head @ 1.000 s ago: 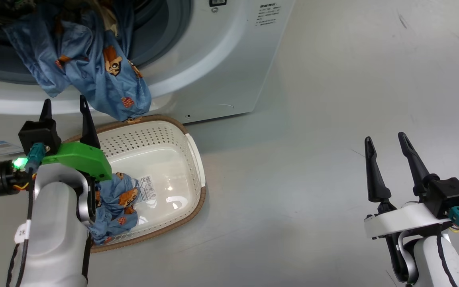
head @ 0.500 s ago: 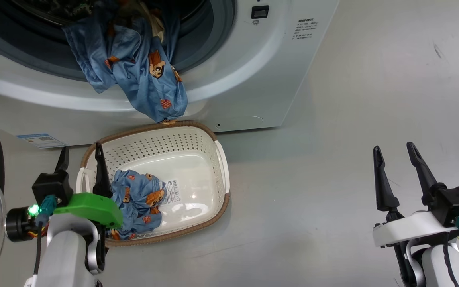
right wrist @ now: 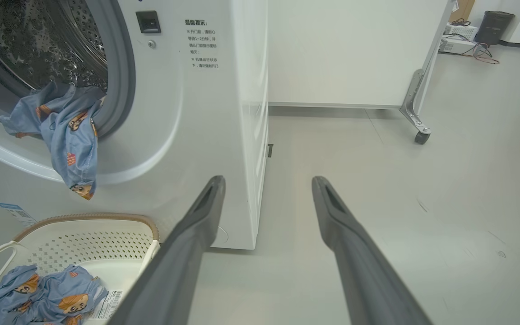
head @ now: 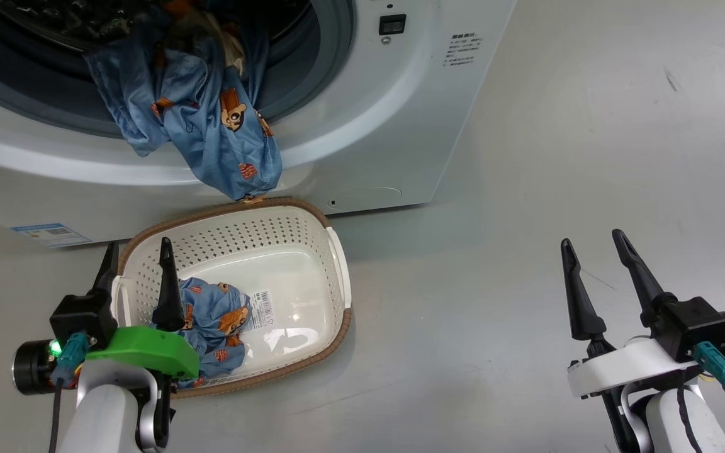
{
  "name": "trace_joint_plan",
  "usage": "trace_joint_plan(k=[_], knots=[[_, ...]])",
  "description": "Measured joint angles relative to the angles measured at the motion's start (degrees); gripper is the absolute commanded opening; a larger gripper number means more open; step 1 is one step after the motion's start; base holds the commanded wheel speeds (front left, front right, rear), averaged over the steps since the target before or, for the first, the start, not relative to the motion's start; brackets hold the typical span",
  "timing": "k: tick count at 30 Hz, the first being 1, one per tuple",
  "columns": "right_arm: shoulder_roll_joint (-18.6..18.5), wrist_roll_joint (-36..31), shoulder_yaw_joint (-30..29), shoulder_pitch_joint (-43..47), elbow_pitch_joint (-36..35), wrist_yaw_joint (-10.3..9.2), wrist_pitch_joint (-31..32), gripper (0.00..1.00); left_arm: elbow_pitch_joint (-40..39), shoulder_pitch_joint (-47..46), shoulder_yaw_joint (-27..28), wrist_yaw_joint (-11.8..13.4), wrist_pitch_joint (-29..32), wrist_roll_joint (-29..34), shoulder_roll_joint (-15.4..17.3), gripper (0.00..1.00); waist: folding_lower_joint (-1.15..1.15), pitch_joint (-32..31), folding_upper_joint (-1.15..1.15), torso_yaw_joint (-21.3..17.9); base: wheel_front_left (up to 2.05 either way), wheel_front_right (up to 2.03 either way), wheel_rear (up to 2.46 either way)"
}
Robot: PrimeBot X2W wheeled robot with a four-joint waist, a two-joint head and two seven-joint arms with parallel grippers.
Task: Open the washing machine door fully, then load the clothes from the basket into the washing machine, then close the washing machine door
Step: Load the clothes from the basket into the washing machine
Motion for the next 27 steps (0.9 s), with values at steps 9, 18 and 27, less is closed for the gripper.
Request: trace_joint_plan(k=[9, 18, 27], knots=[[0.3, 0.0, 1.1, -0.1, 0.1, 0.40, 0.0, 1.00, 0.4, -0.2, 1.4, 0.1, 0.0, 0.0, 1.5, 1.00, 0.00, 0.6, 0.00, -3.7, 0.00, 0.00, 0.00], [0.7, 0.2, 1.7, -1.2, 0.0, 0.45, 0.0, 1.00, 2.8, -3.3, 2.9, 0.1, 0.3, 0.0, 3.2, 1.00, 0.00, 2.5, 0.00, -8.3, 0.00, 0.00, 0.00], [1.2, 0.7, 2.2, -2.3, -0.1, 0.49, 0.0, 1.00, 6.8, -7.9, 4.0, 0.0, 1.6, -0.6, 5.9, 1.00, 0.00, 5.1, 0.00, -12.3, 0.00, 0.00, 0.00]])
